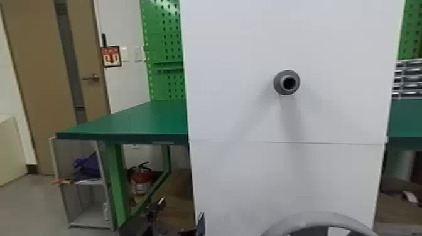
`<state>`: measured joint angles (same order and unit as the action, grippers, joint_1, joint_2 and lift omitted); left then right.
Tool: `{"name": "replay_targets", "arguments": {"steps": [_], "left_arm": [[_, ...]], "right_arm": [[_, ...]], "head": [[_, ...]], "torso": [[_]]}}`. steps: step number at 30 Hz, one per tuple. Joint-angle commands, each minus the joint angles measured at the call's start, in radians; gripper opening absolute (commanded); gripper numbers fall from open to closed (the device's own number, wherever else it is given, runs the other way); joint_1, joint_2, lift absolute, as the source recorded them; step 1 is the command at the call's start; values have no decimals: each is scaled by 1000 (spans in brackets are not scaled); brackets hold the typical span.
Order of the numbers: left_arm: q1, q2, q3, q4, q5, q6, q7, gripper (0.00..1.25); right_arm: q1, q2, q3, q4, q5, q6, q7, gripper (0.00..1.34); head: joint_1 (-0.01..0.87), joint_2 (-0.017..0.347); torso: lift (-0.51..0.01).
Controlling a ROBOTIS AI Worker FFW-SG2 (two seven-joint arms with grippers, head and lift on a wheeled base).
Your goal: Hold the wheel and insert it
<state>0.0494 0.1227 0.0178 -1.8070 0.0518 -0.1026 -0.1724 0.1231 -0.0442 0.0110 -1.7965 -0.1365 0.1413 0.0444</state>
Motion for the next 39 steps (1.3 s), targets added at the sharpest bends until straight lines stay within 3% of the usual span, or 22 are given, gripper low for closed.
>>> {"name": "replay_targets", "arguments": {"steps": [1,16,32,39], "left_arm": [[0,0,-1,0,0,0,-1,1152],[0,0,1,0,2,0,-1,1152],[1,0,1,0,-3,0,-1,1152],[1,0,1,0,-7,1,1,1152]], "right_arm": [[-2,3,-2,-9,0,4,0,327],[1,15,-6,-29,6,23,0,327],[-5,23,-2,-90,20,87,0,301],[-23,24,-2,-150,20,178,0,275]], "head": [[233,304],[233,304],[233,304],[233,304]], "torso": [[-500],[-500],[-500],[-500]]}}
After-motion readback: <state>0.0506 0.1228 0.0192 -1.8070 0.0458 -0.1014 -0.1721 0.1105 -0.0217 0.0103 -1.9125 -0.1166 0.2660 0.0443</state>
